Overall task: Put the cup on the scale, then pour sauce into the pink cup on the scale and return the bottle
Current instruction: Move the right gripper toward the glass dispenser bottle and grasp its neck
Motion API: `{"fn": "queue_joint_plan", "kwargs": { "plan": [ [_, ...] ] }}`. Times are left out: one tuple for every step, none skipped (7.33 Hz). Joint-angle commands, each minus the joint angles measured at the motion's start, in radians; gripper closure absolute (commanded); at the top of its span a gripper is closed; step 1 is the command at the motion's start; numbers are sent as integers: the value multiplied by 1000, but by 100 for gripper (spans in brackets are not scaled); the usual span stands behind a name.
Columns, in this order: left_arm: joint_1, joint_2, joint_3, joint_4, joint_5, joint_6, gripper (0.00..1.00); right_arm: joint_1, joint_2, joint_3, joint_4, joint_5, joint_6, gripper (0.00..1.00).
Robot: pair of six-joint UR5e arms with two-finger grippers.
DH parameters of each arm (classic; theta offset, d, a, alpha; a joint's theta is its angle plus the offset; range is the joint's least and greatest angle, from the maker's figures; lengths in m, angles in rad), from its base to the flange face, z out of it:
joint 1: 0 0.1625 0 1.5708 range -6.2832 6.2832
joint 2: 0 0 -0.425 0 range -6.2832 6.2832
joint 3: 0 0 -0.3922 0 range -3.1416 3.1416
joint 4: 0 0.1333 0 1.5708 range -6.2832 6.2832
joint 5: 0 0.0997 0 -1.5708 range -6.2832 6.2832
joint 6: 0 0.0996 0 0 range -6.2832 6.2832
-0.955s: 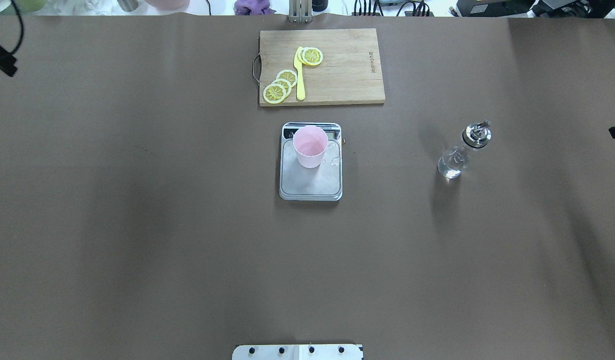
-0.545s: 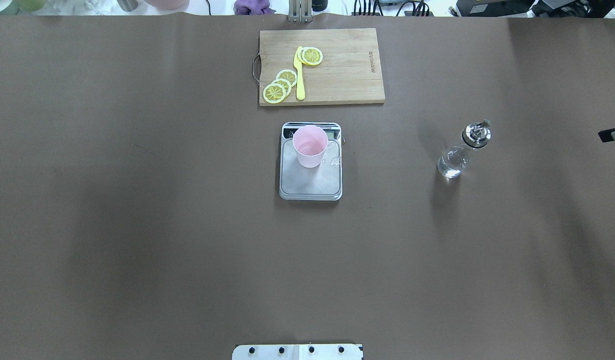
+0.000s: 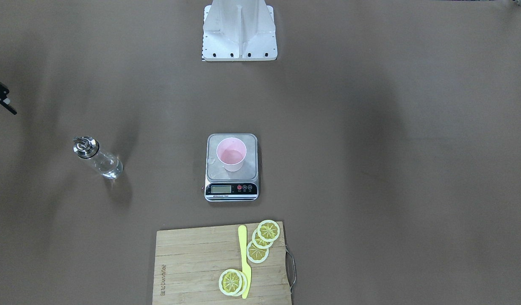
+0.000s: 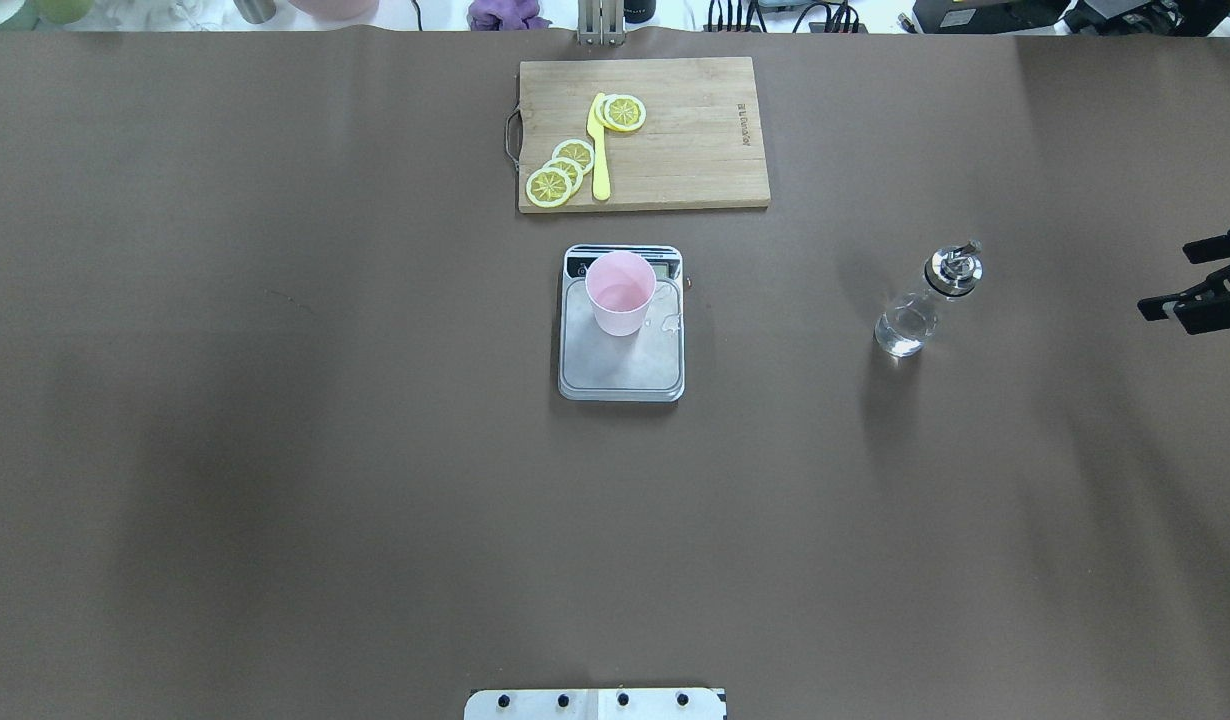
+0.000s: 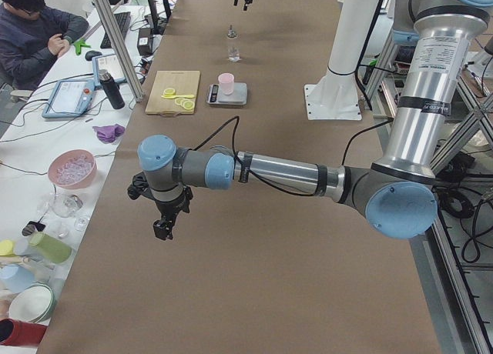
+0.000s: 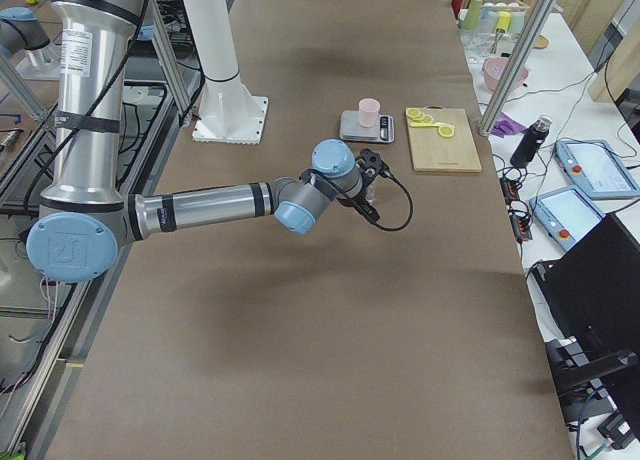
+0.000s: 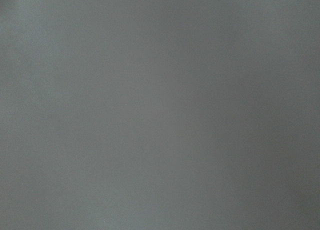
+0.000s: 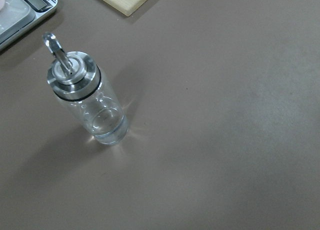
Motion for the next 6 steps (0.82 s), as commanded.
{"fn": "queue_joint_plan", "kwargs": {
  "plan": [
    [0, 1, 0, 2, -1, 0, 1, -40, 13, -118, 230, -25, 32, 0],
    [0, 12, -3, 2, -4, 0, 1, -72, 27, -165, 317, -55, 40, 0],
    [0, 20, -3, 0, -23, 0, 1, -102, 44, -178, 353, -82, 75, 0],
    [0, 23, -3, 0, -30, 0, 1, -160, 58, -180, 416, -156, 139, 0],
    [0, 23, -2, 0, -30, 0, 1, -243, 61, -199, 488, -248, 187, 0],
    [0, 23, -1, 2, -30, 0, 1, -291, 67, -225, 540, -298, 233, 0]
  ]
}}
